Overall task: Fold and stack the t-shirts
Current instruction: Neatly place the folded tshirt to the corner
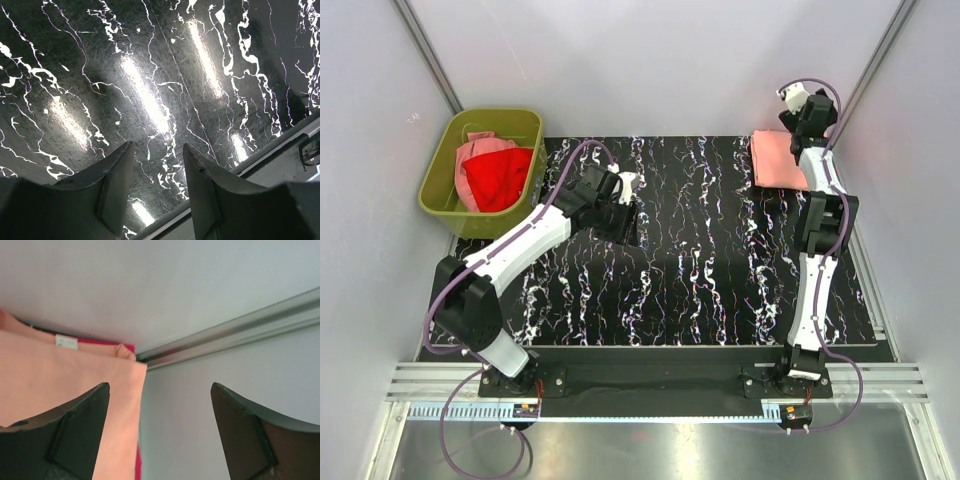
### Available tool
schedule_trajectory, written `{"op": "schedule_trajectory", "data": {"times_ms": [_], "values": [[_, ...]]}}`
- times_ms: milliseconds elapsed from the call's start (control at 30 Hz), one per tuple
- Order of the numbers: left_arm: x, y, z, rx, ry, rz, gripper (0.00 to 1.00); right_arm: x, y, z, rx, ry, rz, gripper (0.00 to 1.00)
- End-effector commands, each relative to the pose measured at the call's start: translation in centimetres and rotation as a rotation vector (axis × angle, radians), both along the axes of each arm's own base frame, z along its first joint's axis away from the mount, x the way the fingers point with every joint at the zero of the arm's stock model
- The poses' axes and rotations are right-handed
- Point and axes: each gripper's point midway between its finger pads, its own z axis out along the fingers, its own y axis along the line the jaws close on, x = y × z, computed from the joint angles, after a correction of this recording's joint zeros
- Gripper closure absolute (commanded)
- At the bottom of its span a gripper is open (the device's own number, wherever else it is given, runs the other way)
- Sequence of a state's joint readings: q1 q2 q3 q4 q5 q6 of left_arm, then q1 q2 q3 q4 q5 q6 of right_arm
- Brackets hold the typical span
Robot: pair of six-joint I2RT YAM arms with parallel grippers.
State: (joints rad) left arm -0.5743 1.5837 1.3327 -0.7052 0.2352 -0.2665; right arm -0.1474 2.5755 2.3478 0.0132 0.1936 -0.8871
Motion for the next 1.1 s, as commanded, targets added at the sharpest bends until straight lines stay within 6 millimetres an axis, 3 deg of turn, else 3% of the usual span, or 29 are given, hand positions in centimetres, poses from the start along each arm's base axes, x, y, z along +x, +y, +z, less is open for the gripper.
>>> {"op": "schedule_trajectory", "data": {"times_ms": [0, 67, 133, 167, 200, 300, 333, 400, 433, 467, 500, 533, 567, 600, 633, 667, 700, 733, 767, 800, 833, 867, 900, 967, 1067], "values": [[1.0, -0.3, 2.5, -0.034, -0.090, 0.005, 0.50, -1.9, 1.4, 8.9, 0.091, -0.191, -0.063, 0.11], [1.2, -0.4, 3.9, -0.069, -0.137, 0.010, 0.50, -3.2, 2.9, 10.8, 0.132, -0.192, -0.075, 0.09], [1.1, -0.3, 4.7, -0.086, -0.166, 0.012, 0.49, -4.4, 5.0, 10.4, 0.214, -0.162, -0.095, 0.09], [1.1, -0.2, 5.7, -0.100, -0.192, 0.016, 0.49, -5.4, 6.0, 12.1, 0.245, -0.171, -0.098, 0.08], [1.3, -0.2, 6.7, -0.112, -0.221, 0.019, 0.48, -6.5, 6.9, 11.0, 0.300, -0.125, -0.129, 0.04], [1.8, 0.6, 9.8, -0.144, -0.321, 0.043, 0.48, -10.2, 12.6, 12.6, 0.420, -0.078, -0.133, 0.00], [1.8, 1.2, 11.6, -0.171, -0.367, 0.060, 0.48, -11.9, 15.3, 14.8, 0.462, -0.092, -0.104, 0.01], [2.2, 2.1, 13.6, -0.205, -0.432, 0.092, 0.47, -15.0, 19.1, 14.8, 0.614, -0.011, -0.086, 0.00], [1.9, 3.1, 15.6, -0.237, -0.489, 0.121, 0.46, -17.3, 22.1, 17.0, 0.686, -0.005, -0.023, 0.00], [1.7, 3.5, 16.6, -0.258, -0.519, 0.132, 0.45, -18.9, 23.4, 17.4, 0.752, 0.021, -0.008, 0.00], [1.6, 3.7, 17.5, -0.284, -0.554, 0.134, 0.44, -21.1, 26.0, 16.5, 0.883, 0.116, 0.024, 0.00], [0.6, 4.4, 19.4, -0.312, -0.610, 0.136, 0.43, -22.8, 27.6, 16.6, 0.952, 0.162, 0.060, 0.00], [0.2, 4.7, 20.2, -0.325, -0.636, 0.135, 0.42, -25.3, 28.8, 18.8, 1.023, 0.165, 0.120, 0.00], [-0.2, 5.0, 20.6, -0.330, -0.653, 0.139, 0.40, -27.3, 31.5, 17.2, 1.125, 0.268, 0.168, 0.00], [-0.5, 5.5, 21.1, -0.329, -0.673, 0.153, 0.38, -28.7, 32.4, 17.2, 1.168, 0.296, 0.207, 0.00], [-1.4, 6.1, 21.8, -0.337, -0.698, 0.155, 0.36, -30.8, 33.0, 19.8, 1.216, 0.257, 0.288, 0.00], [-1.7, 6.5, 21.6, -0.330, -0.701, 0.163, 0.34, -32.3, 33.8, 17.6, 1.279, 0.329, 0.283, 0.00], [-2.4, 7.0, 22.1, -0.339, -0.718, 0.166, 0.30, -34.4, 33.5, 19.4, 1.313, 0.285, 0.321, 0.00], [-2.9, 7.2, 21.9, -0.335, -0.714, 0.167, 0.22, -35.0, 33.6, 20.0, 1.340, 0.256, 0.349, 0.00], [-3.1, 7.4, 21.3, -0.328, -0.705, 0.172, 0.18, -36.0, 33.9, 18.3, 1.382, 0.296, 0.330, 0.00], [-3.6, 7.8, 21.5, -0.333, -0.712, 0.181, 0.14, -38.0, 33.6, 19.9, 1.404, 0.255, 0.372, 0.00], [-4.0, 7.9, 21.2, -0.333, -0.701, 0.180, 0.04, -38.6, 33.6, 20.4, 1.423, 0.232, 0.401, 0.00], [-4.2, 8.1, 20.8, -0.329, -0.693, 0.187, 0.01, -39.4, 33.9, 18.9, 1.460, 0.267, 0.389, 0.00], [-5.0, 8.7, 20.9, -0.338, -0.693, 0.206, 0.01, -41.4, 33.8, 20.0, 1.498, 0.232, 0.445, 0.00], [-6.2, 9.4, 21.6, -0.375, -0.701, 0.232, 0.01, -42.9, 33.5, 17.8, 1.537, 0.260, 0.394, 0.00]]}}
